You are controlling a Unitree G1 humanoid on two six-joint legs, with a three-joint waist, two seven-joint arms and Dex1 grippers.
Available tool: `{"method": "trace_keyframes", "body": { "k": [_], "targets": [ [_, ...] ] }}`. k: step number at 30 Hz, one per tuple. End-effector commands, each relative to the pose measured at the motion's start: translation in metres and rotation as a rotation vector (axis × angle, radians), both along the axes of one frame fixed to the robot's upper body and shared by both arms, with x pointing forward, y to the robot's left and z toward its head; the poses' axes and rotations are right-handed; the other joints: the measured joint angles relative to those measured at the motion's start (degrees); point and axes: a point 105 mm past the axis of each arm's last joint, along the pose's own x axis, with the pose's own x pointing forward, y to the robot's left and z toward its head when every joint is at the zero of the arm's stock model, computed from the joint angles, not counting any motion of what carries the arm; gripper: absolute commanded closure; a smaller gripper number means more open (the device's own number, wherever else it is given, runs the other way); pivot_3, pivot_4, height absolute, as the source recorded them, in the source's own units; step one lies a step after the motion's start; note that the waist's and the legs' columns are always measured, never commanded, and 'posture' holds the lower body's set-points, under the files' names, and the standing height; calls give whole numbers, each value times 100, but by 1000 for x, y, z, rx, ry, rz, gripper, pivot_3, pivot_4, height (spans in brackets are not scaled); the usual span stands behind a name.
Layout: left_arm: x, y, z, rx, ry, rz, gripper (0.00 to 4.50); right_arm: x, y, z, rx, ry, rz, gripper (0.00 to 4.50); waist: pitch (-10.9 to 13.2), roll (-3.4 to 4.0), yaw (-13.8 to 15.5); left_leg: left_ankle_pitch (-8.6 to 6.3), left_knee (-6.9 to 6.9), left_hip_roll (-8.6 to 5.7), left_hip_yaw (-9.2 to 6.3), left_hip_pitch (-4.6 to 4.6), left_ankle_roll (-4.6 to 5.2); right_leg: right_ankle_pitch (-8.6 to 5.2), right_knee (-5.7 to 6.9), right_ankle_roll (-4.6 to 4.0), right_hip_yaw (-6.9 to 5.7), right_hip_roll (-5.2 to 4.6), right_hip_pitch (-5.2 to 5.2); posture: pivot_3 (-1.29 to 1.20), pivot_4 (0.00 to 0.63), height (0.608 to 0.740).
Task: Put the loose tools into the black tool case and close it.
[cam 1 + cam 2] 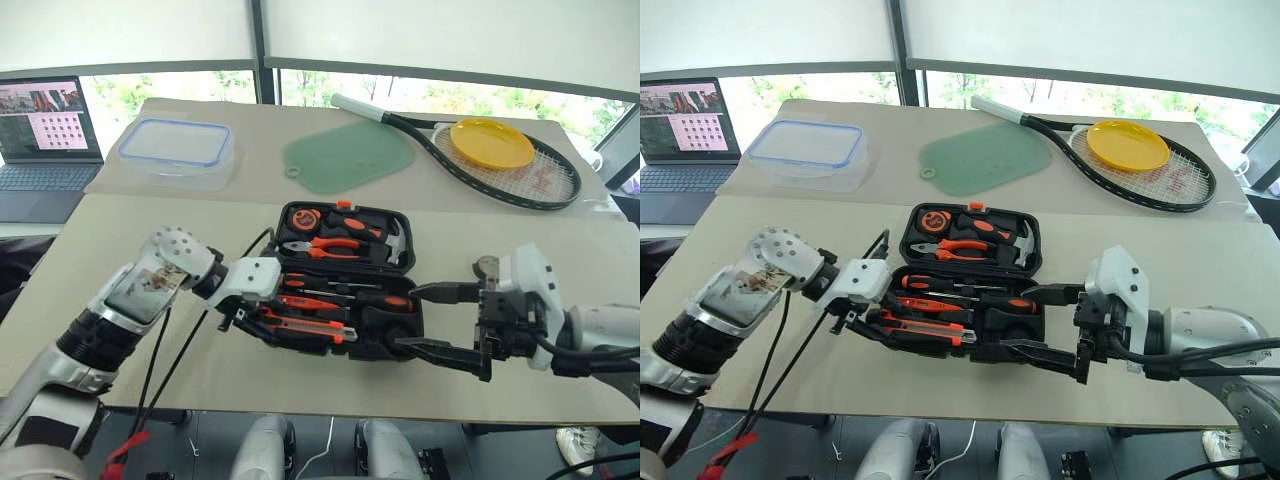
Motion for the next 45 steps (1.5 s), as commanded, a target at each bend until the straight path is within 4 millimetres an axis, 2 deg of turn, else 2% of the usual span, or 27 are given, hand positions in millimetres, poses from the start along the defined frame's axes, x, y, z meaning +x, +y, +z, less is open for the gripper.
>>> {"method": "trace_keyframes", "body": {
  "k": [1, 4, 8, 9, 12, 14, 16, 20, 24, 28, 37, 45],
  "targets": [
    [2, -9, 5, -8, -25, -34, 2718, -3, 3, 7, 14, -40, 2, 0, 0, 0, -4, 0, 0, 0, 0, 0, 0, 0, 0, 0, 1, 0, 0, 0, 150, 738],
    [4, -14, 1, 11, -29, -35, 2718, -2, 3, 6, 17, -39, -3, 0, 0, 0, -10, 0, 0, 0, -1, 0, 0, 0, 1, 0, 0, 0, 0, 0, 150, 738],
    [9, -8, -4, 51, -22, 3, 2718, -1, 4, 7, 21, -42, -5, 0, 0, 0, -12, 0, 0, -1, -1, 1, 0, 0, 1, 1, 1, 0, 1, 0, 150, 738],
    [8, -6, -3, 52, -19, 3, 2218, -1, 4, 7, 21, -42, -6, 0, 0, 0, -16, 0, 0, 0, -1, 2, 0, 0, 1, 1, 1, 0, 1, 0, 150, 738],
    [3, -5, 5, 28, 9, -7, 1351, -1, 4, 7, 21, -41, -5, 0, 0, 0, -34, 0, 0, 0, -2, 1, 1, 0, 2, 1, 0, 0, 0, 0, 150, 738],
    [-2, -7, 17, -13, 43, -11, 566, -1, 4, 6, 20, -40, -4, 0, 0, 0, -49, 0, 0, 1, -3, 0, 1, 0, 2, 1, 0, 0, -1, 0, 150, 738],
    [-5, -8, 29, -58, 71, -6, 22, -1, 3, 6, 21, -39, -4, 0, 0, 0, -52, 0, -1, 2, -3, 1, 1, -2, 3, 3, 1, 1, -1, 0, 150, 738],
    [-4, -10, 41, -113, 107, 24, 22, 1, 3, 6, 24, -39, -5, 0, 0, 0, -40, 0, 2, 1, -5, 1, 1, -2, 4, 4, 0, 1, 1, 0, 150, 738],
    [4, -9, 42, -121, 67, 47, 22, 3, 3, 6, 27, -41, -6, 0, 0, 0, -46, 0, 1, -1, -5, 2, 1, -3, 4, 5, 1, 1, 1, 0, 150, 738],
    [15, 5, 26, -61, 1, 70, 1147, 2, 3, 7, 31, -43, -7, 0, 0, 0, -48, 0, 1, -2, -5, 2, 1, -3, 4, 5, 1, 1, 1, 0, 150, 738],
    [10, 25, 18, -29, 22, 69, 4434, 1, 3, 6, 28, -37, -13, 0, 0, 0, -40, -1, 2, 0, -4, 0, 1, -3, 4, 4, 0, -1, 0, 0, 150, 738],
    [4, 24, -5, 50, -5, 46, 4472, 3, 3, 8, 26, -37, -12, 0, -2, 3, -43, -1, 1, 1, -4, 5, 2, -3, 3, 4, 1, -1, 5, 0, 150, 738]
  ]
}}
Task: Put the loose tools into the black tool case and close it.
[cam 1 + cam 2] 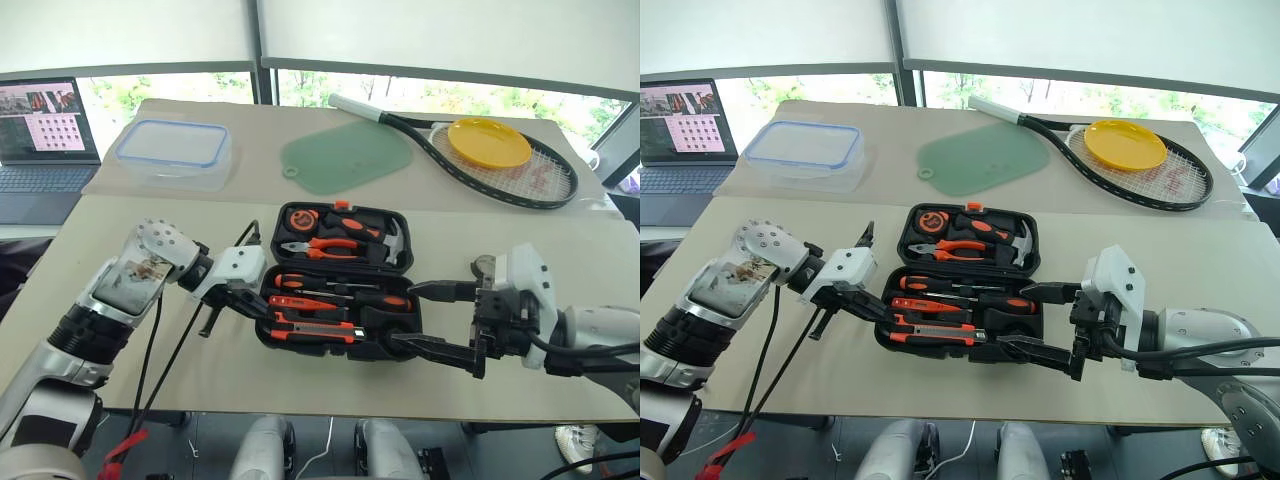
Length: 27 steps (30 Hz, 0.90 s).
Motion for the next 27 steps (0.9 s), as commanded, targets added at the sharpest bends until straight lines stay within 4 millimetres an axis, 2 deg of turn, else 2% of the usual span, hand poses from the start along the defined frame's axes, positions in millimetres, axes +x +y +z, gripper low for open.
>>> {"method": "trace_keyframes", "body": {
  "k": [1, 7, 14, 18, 20, 23, 27],
  "targets": [
    [-4, -3, -18, 43, -15, -18, 4472, 0, 1, 10, 10, -35, 10, 0, -2, 2, 4, 0, 0, 0, 0, 1, 0, 0, 0, 0, 0, 0, 1, 0, 150, 738],
    [5, -8, -22, 31, -36, 11, 4472, 1, 1, 13, 17, -36, 12, 0, -8, 11, 33, -1, 2, -2, 0, 5, 1, 1, -1, 0, 0, -1, 6, 0, 150, 738],
    [1, -5, -27, 43, -19, 2, 4472, 1, 1, 13, 29, -32, 11, 0, -9, 11, 16, -1, 0, 0, 1, 3, 2, 0, 1, 0, 1, 0, 3, 0, 150, 738],
    [4, -9, -5, -22, -45, -5, 4472, 1, 0, 12, 11, -33, 15, 0, -9, 11, 12, -1, 0, 0, 1, 3, 2, 0, 1, 0, 0, 0, 2, 0, 150, 738],
    [-1, -15, 12, -77, -12, -24, 4472, 1, -2, 12, 10, -32, 12, 0, -8, 10, 12, -1, 1, 0, 1, 1, 2, 0, 1, 0, 0, 0, 1, 0, 150, 738],
    [-7, -25, 23, -114, 10, -61, 4472, 0, -2, 11, 8, -31, 10, 0, -7, 9, 21, -1, 2, 0, -1, -3, 2, 0, 2, 1, -2, 0, -1, 0, 150, 738],
    [-11, -46, 2, -78, -23, -138, 4472, -4, -1, 9, 3, -24, 12, 0, -8, 10, 28, -1, 2, -2, 0, 0, 2, 0, 1, 1, 1, 0, 2, 0, 150, 738]
  ]
}}
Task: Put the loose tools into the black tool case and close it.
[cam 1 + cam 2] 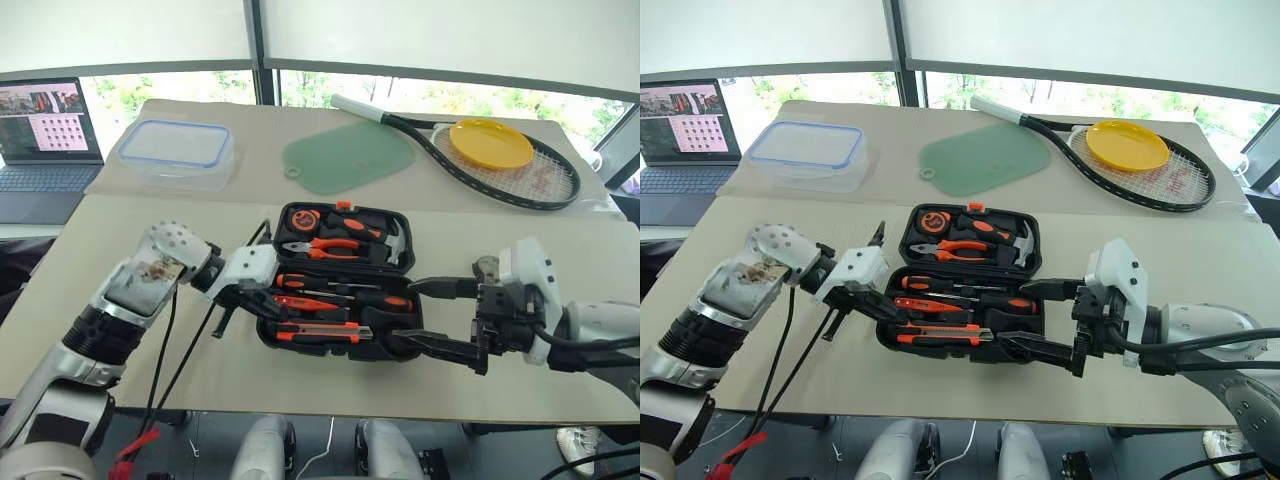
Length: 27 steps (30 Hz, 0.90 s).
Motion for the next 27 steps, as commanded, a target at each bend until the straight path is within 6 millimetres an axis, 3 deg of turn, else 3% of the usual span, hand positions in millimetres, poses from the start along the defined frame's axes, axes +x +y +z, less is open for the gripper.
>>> {"method": "trace_keyframes", "body": {
  "k": [1, 9, 13, 21, 25, 27],
  "targets": [
    [-4, -21, -18, 27, -54, -85, 4472, -4, 1, 8, -14, -47, 5, 0, 0, 0, 3, 0, 0, -2, 0, 2, 0, 0, 0, 0, 0, 0, 2, 0, 150, 738],
    [9, -34, -56, 126, -134, -124, 4472, -7, -1, 9, -17, -42, -13, 0, -1, -1, 28, 0, 2, -4, -1, 2, 0, 1, -2, 0, 0, 0, 4, 0, 150, 738],
    [12, -32, -58, 139, -144, -129, 4472, -11, -2, 8, -16, -40, -22, 0, -12, 6, 47, -1, 3, -2, -4, 8, 2, 2, -3, 1, 2, -2, 13, 0, 150, 738],
    [11, -28, -16, -43, -56, -54, 4472, -10, -18, 8, -28, -45, -107, 0, -15, 3, 22, -1, 5, 1, -4, 4, 2, 3, 2, 1, 3, -1, 5, 0, 150, 738],
    [11, -27, 21, -207, -22, 13, 4472, -8, -45, 8, -53, -45, -234, 0, -15, 2, 22, -1, 3, 2, -5, -4, 2, 1, 3, 3, 1, 0, -1, 0, 150, 738],
    [15, -17, 43, -304, -17, 78, 4472, -7, -75, 3, -69, -11, -368, 0, -15, 2, 41, -1, 5, -1, -7, -4, 4, 1, 0, 5, 0, -2, 3, 0, 150, 738]
  ]
}}
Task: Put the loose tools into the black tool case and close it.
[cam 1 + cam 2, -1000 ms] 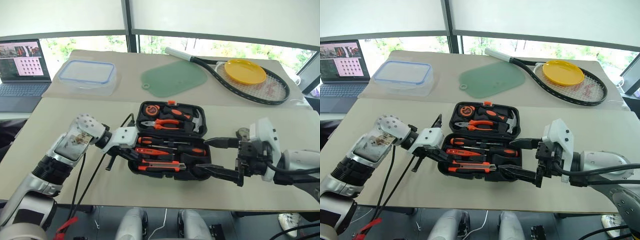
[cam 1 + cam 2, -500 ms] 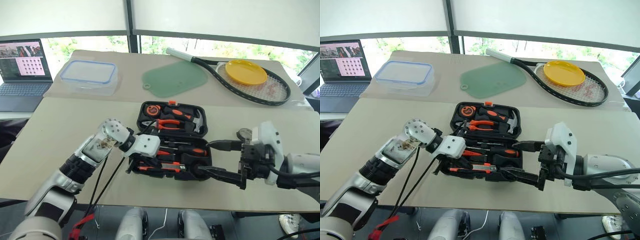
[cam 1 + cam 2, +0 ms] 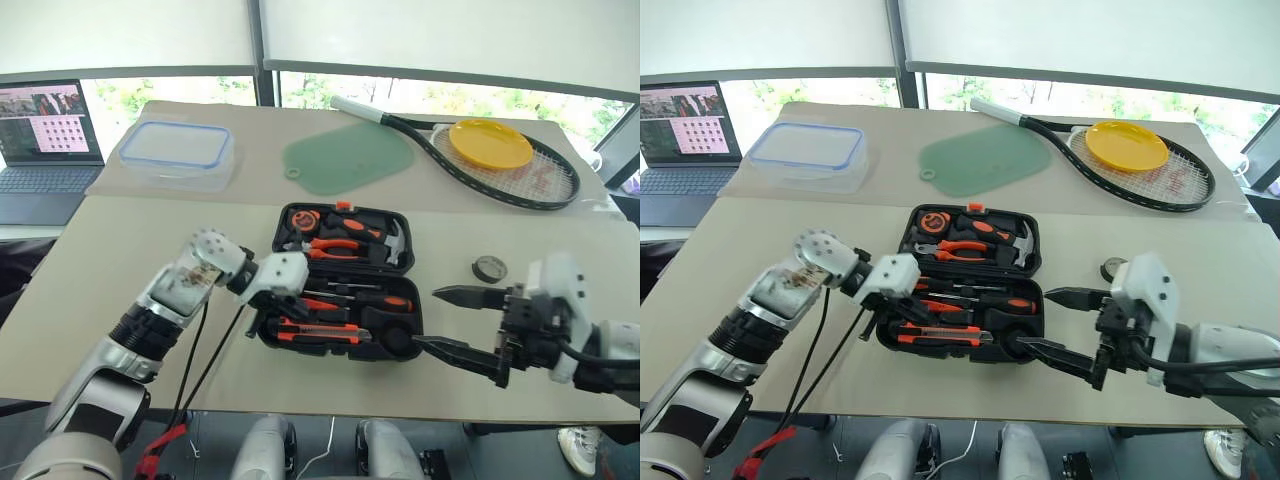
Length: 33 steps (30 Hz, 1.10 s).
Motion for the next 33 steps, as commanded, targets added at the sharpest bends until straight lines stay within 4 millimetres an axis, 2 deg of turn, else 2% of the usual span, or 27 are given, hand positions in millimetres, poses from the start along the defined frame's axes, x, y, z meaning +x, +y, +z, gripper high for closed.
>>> {"method": "trace_keyframes", "body": {
  "k": [1, 4, 5, 6, 7, 9, 11, 12, 14, 16, 20, 23, 27, 33],
  "targets": [
    [3, 12, 48, -180, -1, 81, 4227, 1, -49, 3, -33, 3, -210, 0, 0, -1, 13, 0, 1, 0, 0, -1, 1, -1, 0, 2, -1, -1, 1, 0, 150, 738],
    [-10, 33, 73, -239, 138, 112, 3418, -11, -97, -6, -78, 63, -369, 0, 0, -1, -3, -1, 1, -1, 1, 0, 1, -1, 1, 3, 1, 0, 0, 0, 150, 738],
    [-15, 37, 78, -240, 154, 119, 2981, -17, -108, -10, -99, 82, -400, 0, 0, 0, -13, -1, -3, 1, 1, 2, 1, -2, 0, 3, 0, 2, 1, 0, 150, 738],
    [-20, 39, 80, -236, 162, 120, 2825, -21, -117, -12, -116, 100, -421, 0, 0, 0, -26, -1, -4, 1, 2, 3, 1, -3, 1, 3, 1, 2, -1, 0, 150, 738],
    [-25, 41, 81, -231, 163, 120, 2341, -24, -124, -14, -129, 112, -433, 0, 0, 0, -36, -1, -6, 1, 2, 4, 1, -4, -1, 4, 2, 2, 0, 0, 150, 738],
    [-33, 44, 80, -214, 176, 123, 1647, -23, -137, -16, -151, 128, -457, 0, -1, 1, -59, -1, -7, 0, 2, 8, 0, -5, -3, 5, 3, 2, 5, 0, 150, 738],
    [-37, 46, 78, -200, 164, 134, 986, -15, -145, -17, -161, 129, -464, 0, -1, 2, -81, -1, -7, 0, 4, 14, 0, -6, -4, 5, 7, 1, 9, 0, 150, 738],
    [-38, 45, 77, -198, 158, 140, 418, -10, -147, -18, -166, 128, -462, 0, -1, 2, -93, -1, -7, 1, 5, 18, -1, -7, -5, 3, 9, 2, 10, 0, 150, 738],
    [-39, 44, 74, -190, 144, 143, 51, 5, -147, -22, -196, 128, -427, 0, 0, 1, -104, 1, -7, 1, 6, 18, -5, -9, -4, -1, 13, 5, 7, 0, 150, 738],
    [-41, 42, 72, -186, 129, 144, 51, 21, -144, -28, -227, 125, -386, 0, 0, 1, -110, 2, -8, 1, 6, 20, -6, -10, -3, -4, 13, 7, 7, 0, 150, 738],
    [-42, 38, 69, -166, 83, 146, 51, 72, -132, -41, -277, 84, -346, 0, 3, 1, -144, 5, -10, -3, 9, 17, -9, -11, -3, -6, 15, 8, 1, 0, 150, 738],
    [-41, 37, 69, -163, 51, 154, 51, 101, -126, -52, -301, 62, -349, 0, 9, 7, -153, 8, -13, -5, 11, 15, -14, -11, -2, -6, 16, 9, -5, 0, 150, 738],
    [-39, 38, 70, -168, 31, 164, 51, 123, -120, -66, -322, 68, -350, 0, 11, 11, -76, 18, -14, -6, 11, 8, -31, -14, 1, -7, 7, 9, -8, 0, 150, 738],
    [-37, 41, 71, -159, 13, 178, 51, 142, -118, -82, -333, 86, -383, 0, 11, 11, -80, 19, -11, -6, 17, 8, -33, -14, -3, -2, 10, 7, -6, 0, 150, 738]
  ]
}}
